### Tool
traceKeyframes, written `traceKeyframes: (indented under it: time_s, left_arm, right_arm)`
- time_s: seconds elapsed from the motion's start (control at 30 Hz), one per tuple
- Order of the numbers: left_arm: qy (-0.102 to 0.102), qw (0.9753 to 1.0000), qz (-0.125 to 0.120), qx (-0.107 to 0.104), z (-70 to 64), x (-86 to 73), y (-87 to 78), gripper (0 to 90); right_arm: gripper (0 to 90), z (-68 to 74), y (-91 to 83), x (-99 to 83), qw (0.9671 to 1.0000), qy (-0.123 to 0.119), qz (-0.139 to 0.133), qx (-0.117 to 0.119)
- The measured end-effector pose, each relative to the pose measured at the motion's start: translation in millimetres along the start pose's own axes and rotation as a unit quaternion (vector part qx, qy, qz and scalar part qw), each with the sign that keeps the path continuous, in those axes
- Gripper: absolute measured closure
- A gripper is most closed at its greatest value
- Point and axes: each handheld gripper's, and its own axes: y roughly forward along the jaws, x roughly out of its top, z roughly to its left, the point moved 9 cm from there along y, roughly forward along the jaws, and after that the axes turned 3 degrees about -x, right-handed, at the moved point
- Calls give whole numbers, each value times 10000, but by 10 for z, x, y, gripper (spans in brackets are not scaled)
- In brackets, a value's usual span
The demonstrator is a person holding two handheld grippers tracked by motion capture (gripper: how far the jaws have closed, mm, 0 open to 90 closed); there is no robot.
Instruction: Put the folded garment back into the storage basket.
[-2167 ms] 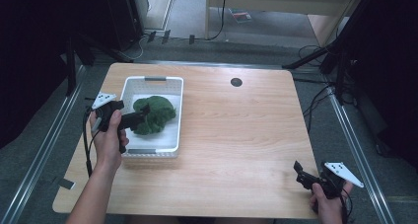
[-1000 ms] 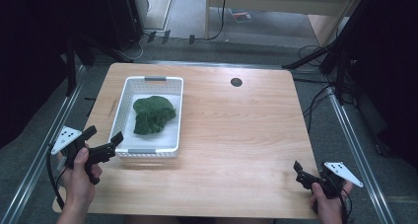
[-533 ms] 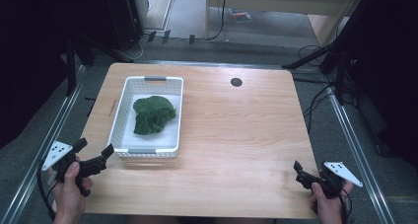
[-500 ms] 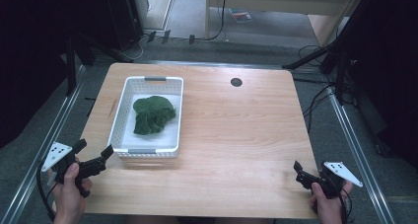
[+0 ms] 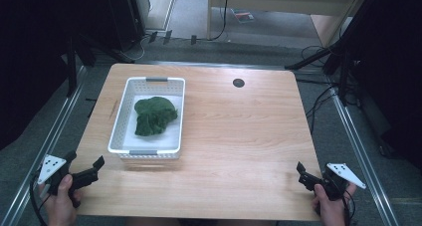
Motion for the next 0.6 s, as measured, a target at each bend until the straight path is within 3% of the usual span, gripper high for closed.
traceKeyframes:
  time_s: [0.23, 0.37, 0.6]
  left_arm:
    - [-115, 9999, 39, 86, 195, -108, -22, 0]
    - [-273, 9996, -4, 85, 230, -115, -18, 0]
    - [-322, 9995, 8, 37, 239, -117, -20, 0]
  right_arm:
    - [1, -8, -5, 0, 10000, 62, 0, 10]
    - [1, -6, -6, -1, 10000, 71, 2, 12]
    - [1, -4, -9, -3, 10000, 86, 8, 27]
